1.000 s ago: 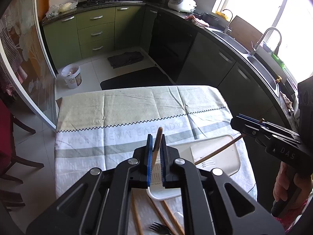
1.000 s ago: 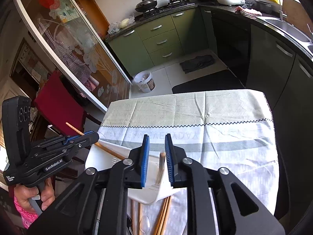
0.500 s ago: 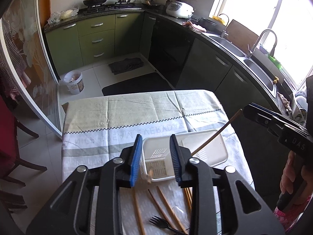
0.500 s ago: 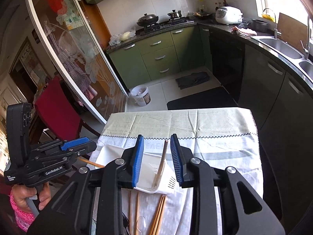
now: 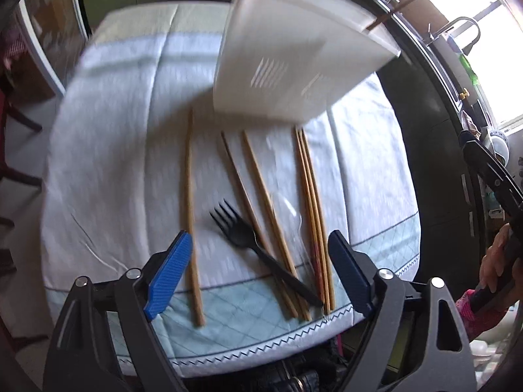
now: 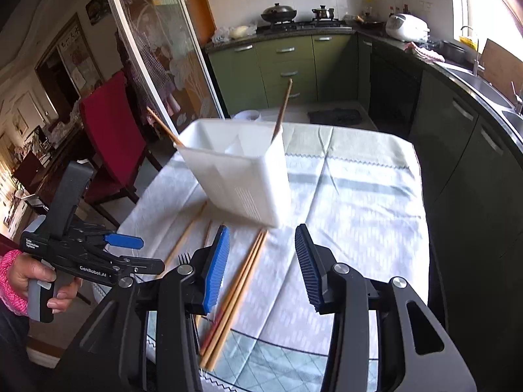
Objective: Organize utensils
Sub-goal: 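Grasp the black plastic fork by its handle with the left tool, then grasp the clear plastic spoon with the right tool while the left tool holds the fork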
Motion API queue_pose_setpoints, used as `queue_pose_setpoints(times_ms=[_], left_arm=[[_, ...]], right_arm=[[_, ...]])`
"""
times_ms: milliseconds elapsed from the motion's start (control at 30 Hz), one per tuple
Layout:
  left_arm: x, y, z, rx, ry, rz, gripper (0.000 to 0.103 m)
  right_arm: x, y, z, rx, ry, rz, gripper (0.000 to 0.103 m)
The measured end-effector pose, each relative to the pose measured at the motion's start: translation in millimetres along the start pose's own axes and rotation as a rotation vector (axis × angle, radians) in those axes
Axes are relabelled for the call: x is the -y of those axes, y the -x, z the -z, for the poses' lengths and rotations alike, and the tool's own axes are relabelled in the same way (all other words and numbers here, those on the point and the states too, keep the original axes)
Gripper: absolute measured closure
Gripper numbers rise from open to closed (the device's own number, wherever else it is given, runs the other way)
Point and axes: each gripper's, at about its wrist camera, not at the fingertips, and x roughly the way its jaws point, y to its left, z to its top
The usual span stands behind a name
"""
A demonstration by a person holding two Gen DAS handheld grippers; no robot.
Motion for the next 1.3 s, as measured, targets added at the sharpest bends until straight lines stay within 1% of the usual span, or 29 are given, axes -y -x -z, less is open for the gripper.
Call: queue_pose_setpoints(times_ms=[33,67,167,200,233,267,367,400,467,533,633,700,767,833,900,933,967,1033,1100,1133,1200,1267,1300], left_arm=[[-0.8,-10.7,7.6,-0.026,0.031,0.004,0.036],[-1.8,-18.5,12.1,-0.041,0.059,-0.001,0.037],[3.6,-36.1,23.2,-0.046,0.098,-0.045,0.04],[3.8,-41.7,25.4,-0.055,0.126,-0.044,0.042],[3.3,-46.1,26.4,-0.061,0.151,-0.042,0.048],[4.7,-49.6,26.8,-0.058,0.169,-0.035,0.05],[9.2,-57.7,25.7,-0.031,0.204,-0.034,0.063],[9.3,-61.4,24.7,-0.033,0.219,-0.033,0.071],[7.6,-69.8,24.6,-0.046,0.257,-0.04,0.081],[7.5,-74.6,24.8,-0.053,0.28,-0.045,0.085],[6.3,-73.8,23.6,-0.047,0.288,-0.047,0.091],[4.8,-73.8,23.8,-0.047,0.286,-0.044,0.092],[-1.6,-69.7,23.3,-0.053,0.28,-0.039,0.094],[-6.9,-66.2,23.6,-0.058,0.259,-0.05,0.095],[-7.4,-63.1,23.7,-0.057,0.227,-0.067,0.095],[-8.6,-59.4,23.2,-0.05,0.21,-0.075,0.095],[-7.8,-56.1,22.5,-0.041,0.19,-0.081,0.095],[-7.6,-50.1,20.9,-0.025,0.167,-0.084,0.095],[-8.2,-45.3,19.9,-0.013,0.146,-0.083,0.095],[-8.4,-43.0,19.7,-0.008,0.133,-0.082,0.095],[-7.9,-38.8,19.4,0.005,0.112,-0.077,0.095],[-9.0,-34.9,19.4,0.016,0.096,-0.069,0.095],[-9.9,-33.0,19.0,0.02,0.088,-0.064,0.095]], right_arm=[[3.7,-3.3,6.3,-0.011,-0.006,0.0,0.061],[7.7,-6.5,11.0,-0.023,-0.013,-0.001,0.061],[15.9,-12.9,25.2,-0.043,-0.026,-0.011,0.061],[17.9,-14.5,28.0,-0.045,-0.027,-0.015,0.061],[19.2,-15.7,29.5,-0.045,-0.028,-0.021,0.061],[18.9,-16.2,30.1,-0.046,-0.027,-0.027,0.061],[20.8,-20.2,34.4,-0.048,-0.024,-0.046,0.06],[20.3,-21.4,34.0,-0.05,-0.023,-0.052,0.06],[19.5,-22.4,34.8,-0.053,-0.019,-0.064,0.06],[18.9,-22.9,37.6,-0.054,-0.013,-0.074,0.06],[18.4,-24.2,38.9,-0.056,-0.006,-0.084,0.059],[16.2,-26.1,39.4,-0.061,-0.003,-0.09,0.058],[9.1,-31.9,40.5,-0.083,0.015,-0.104,0.057],[-1.0,-45.6,43.8,-0.135,0.042,-0.127,0.054],[-13.3,-62.8,47.9,-0.194,0.061,-0.154,0.054],[-19.8,-72.7,49.5,-0.225,0.071,-0.158,0.055],[-26.2,-83.3,50.6,-0.255,0.082,-0.154,0.06],[-35.8,-104.1,52.3,-0.317,0.084,-0.166,0.065],[-43.6,-123.2,54.4,-0.375,0.08,-0.178,0.065],[-47.1,-131.5,55.6,-0.4,0.084,-0.168,0.065],[-54.2,-144.0,59.8,-0.431,0.107,-0.132,0.066],[-59.8,-152.8,62.9,-0.456,0.117,-0.119,0.071],[-61.9,-156.2,63.1,-0.46,0.12,-0.113,0.071]])
